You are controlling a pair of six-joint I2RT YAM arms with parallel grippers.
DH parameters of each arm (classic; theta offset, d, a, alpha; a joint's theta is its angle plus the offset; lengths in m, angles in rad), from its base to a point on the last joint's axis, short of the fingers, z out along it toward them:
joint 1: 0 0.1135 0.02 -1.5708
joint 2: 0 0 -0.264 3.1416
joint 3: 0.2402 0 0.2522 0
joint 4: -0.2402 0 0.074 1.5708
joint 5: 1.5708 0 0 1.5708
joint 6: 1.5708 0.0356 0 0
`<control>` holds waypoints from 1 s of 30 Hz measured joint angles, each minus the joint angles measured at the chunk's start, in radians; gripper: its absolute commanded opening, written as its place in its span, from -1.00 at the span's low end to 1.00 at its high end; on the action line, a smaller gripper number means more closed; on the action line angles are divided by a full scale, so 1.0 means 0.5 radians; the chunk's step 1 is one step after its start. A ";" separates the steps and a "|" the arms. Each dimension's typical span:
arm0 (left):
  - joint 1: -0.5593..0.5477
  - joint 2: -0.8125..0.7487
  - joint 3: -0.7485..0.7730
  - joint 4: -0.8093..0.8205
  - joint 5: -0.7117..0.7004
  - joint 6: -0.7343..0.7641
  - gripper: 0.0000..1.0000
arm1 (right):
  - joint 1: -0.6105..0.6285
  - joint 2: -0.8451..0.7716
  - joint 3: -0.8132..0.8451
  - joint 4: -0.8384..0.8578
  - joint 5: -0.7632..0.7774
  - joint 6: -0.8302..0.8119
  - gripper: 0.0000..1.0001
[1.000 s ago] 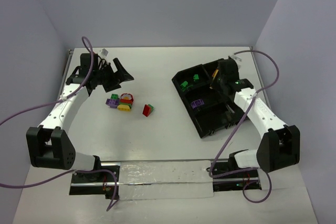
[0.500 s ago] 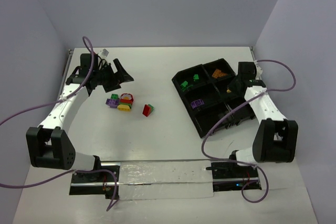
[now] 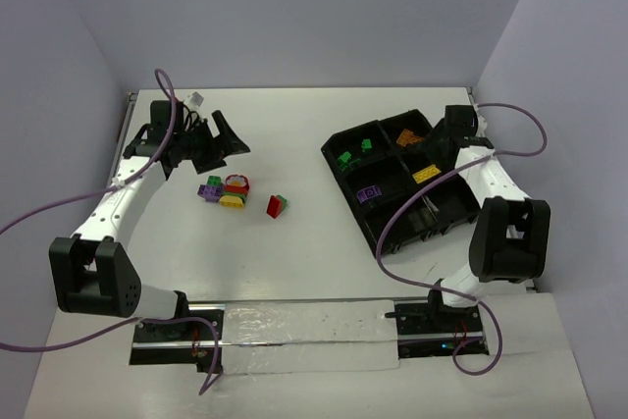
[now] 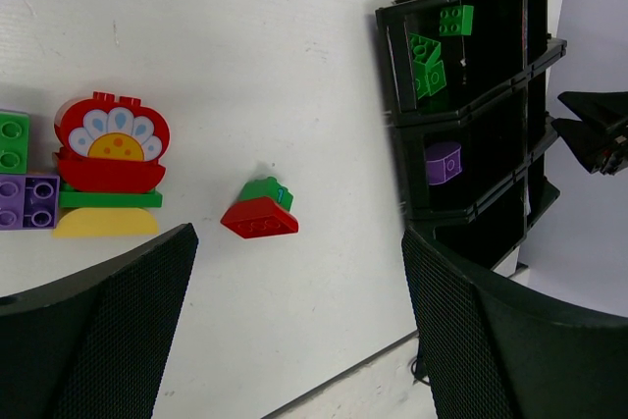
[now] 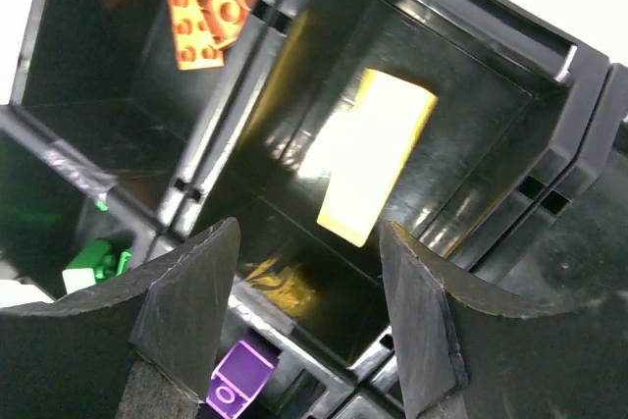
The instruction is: Sort the legos into containers by color
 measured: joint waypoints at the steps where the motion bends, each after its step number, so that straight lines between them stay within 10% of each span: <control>1: 0.000 0.002 0.000 0.000 0.000 0.000 0.85 | 0.000 -0.012 0.002 -0.002 -0.007 0.000 0.34; 8: -0.002 0.022 0.000 -0.005 -0.011 0.012 0.84 | 0.121 -0.253 0.010 -0.007 -0.099 -0.111 0.32; 17: -0.086 0.053 -0.055 -0.170 -0.247 0.175 0.69 | 1.185 -0.253 0.228 0.004 -0.202 -0.264 0.33; 30: -0.706 0.133 -0.156 -0.205 -0.593 0.461 0.60 | 1.206 -0.148 0.170 0.031 -0.318 -0.158 0.32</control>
